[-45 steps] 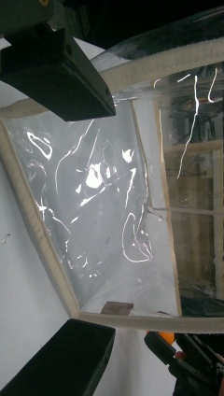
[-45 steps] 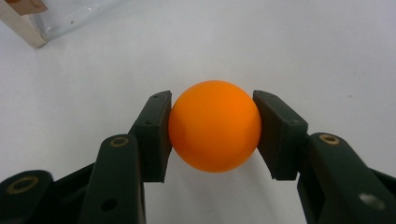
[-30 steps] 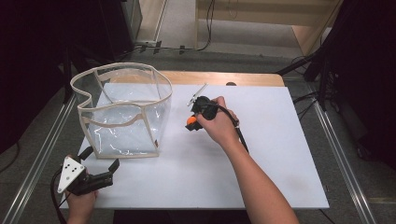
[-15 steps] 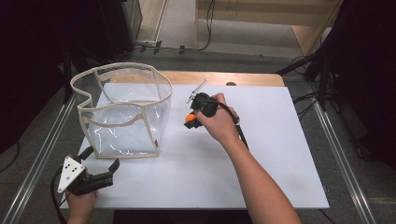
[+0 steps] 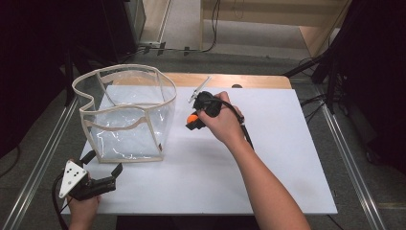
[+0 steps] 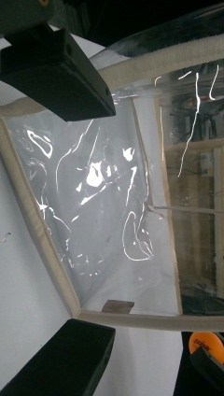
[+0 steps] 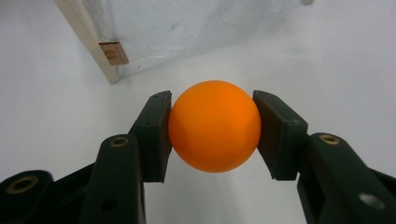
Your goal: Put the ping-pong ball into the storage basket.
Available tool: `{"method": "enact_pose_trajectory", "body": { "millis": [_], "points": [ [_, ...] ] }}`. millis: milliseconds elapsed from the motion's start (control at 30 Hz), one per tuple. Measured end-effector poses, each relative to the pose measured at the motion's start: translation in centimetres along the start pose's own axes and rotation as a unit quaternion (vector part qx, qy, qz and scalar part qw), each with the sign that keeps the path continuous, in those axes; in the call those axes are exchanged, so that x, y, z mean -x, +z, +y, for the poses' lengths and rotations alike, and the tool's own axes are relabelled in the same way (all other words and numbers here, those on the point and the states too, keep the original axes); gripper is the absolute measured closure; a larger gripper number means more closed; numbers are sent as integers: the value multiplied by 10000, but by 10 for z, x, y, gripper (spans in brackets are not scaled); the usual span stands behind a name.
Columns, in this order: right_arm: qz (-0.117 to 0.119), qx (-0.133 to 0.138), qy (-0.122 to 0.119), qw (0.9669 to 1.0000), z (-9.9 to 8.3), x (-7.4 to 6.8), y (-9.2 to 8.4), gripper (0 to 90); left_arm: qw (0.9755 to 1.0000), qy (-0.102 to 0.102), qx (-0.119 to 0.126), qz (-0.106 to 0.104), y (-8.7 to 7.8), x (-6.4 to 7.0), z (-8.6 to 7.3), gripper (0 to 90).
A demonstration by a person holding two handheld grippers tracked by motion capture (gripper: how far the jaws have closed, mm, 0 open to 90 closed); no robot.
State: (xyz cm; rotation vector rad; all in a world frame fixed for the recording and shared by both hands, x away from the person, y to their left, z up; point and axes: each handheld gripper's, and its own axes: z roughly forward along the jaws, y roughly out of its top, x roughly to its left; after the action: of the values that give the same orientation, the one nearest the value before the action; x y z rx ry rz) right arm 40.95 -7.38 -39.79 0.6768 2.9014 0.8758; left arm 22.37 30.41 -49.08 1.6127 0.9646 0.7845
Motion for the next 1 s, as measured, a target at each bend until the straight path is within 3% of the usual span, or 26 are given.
{"method": "enact_pose_trajectory", "body": {
  "millis": [1000],
  "points": [
    [156, 135, -177, 9996, 17, -6, -30, 479, 10000, 11, -22, 10, 0, 0, 0, 0]
  ]
}}
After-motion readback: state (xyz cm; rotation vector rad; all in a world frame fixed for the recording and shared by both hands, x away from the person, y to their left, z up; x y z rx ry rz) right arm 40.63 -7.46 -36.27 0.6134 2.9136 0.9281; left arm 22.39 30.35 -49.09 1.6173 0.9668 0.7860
